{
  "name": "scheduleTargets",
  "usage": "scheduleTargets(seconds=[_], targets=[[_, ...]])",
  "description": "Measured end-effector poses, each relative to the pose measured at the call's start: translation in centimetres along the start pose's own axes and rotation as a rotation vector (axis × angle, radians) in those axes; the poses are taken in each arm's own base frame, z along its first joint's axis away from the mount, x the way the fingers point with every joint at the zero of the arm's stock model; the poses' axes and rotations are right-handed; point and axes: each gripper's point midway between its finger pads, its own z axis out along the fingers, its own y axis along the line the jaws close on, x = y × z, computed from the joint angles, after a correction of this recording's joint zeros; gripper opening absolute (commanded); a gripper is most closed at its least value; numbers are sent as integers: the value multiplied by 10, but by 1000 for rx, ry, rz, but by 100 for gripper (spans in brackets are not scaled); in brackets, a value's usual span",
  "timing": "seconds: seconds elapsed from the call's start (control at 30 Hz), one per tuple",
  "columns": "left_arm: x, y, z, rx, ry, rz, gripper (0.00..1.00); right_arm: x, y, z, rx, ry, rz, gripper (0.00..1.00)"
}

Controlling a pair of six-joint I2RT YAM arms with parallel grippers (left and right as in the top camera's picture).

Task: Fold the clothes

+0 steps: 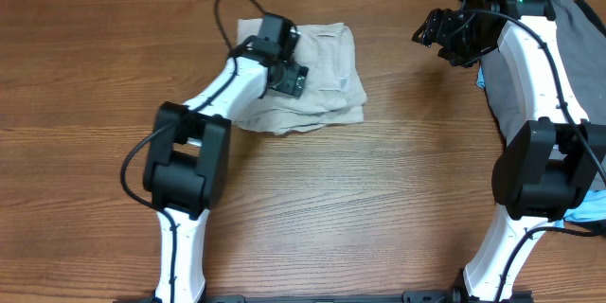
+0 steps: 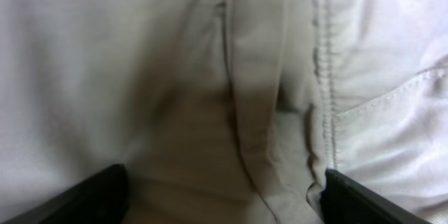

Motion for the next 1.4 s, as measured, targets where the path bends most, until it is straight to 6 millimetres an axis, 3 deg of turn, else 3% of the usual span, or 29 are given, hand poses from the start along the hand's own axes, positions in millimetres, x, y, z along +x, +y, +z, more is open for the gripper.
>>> scheduleTargets(seconds=[0.07, 0.3, 0.43, 0.53, 0.73, 0.9, 1.2, 1.3, 1.4], targets=[[4, 33, -1, -29, 7, -125, 100, 0, 0, 0, 0, -1, -1, 74], [30, 198, -18, -157, -36, -745, 100, -1, 0, 0, 0, -2, -1, 75], [44, 250, -30, -166, -84, -1045, 100, 0, 0, 0, 1, 1, 0, 75], [47, 277, -36, -161, -142, -1226, 100, 1, 0, 0, 2, 4, 2, 75], [41, 314, -43, -129, -281, -1403, 100, 2, 0, 0, 2, 8, 2, 75], [36, 332, -43, -132, -353, -1371, 100, 4, 3, 2, 3, 13, -4, 75], [39, 315, -41, -125, -232, -878, 100, 11, 15, 7, 5, 27, -31, 75], [42, 306, -51, -122, -170, -758, 100, 13, 14, 7, 10, 35, -27, 75], [40, 294, -74, -109, -122, -691, 100, 13, 13, 7, 10, 37, -26, 76]])
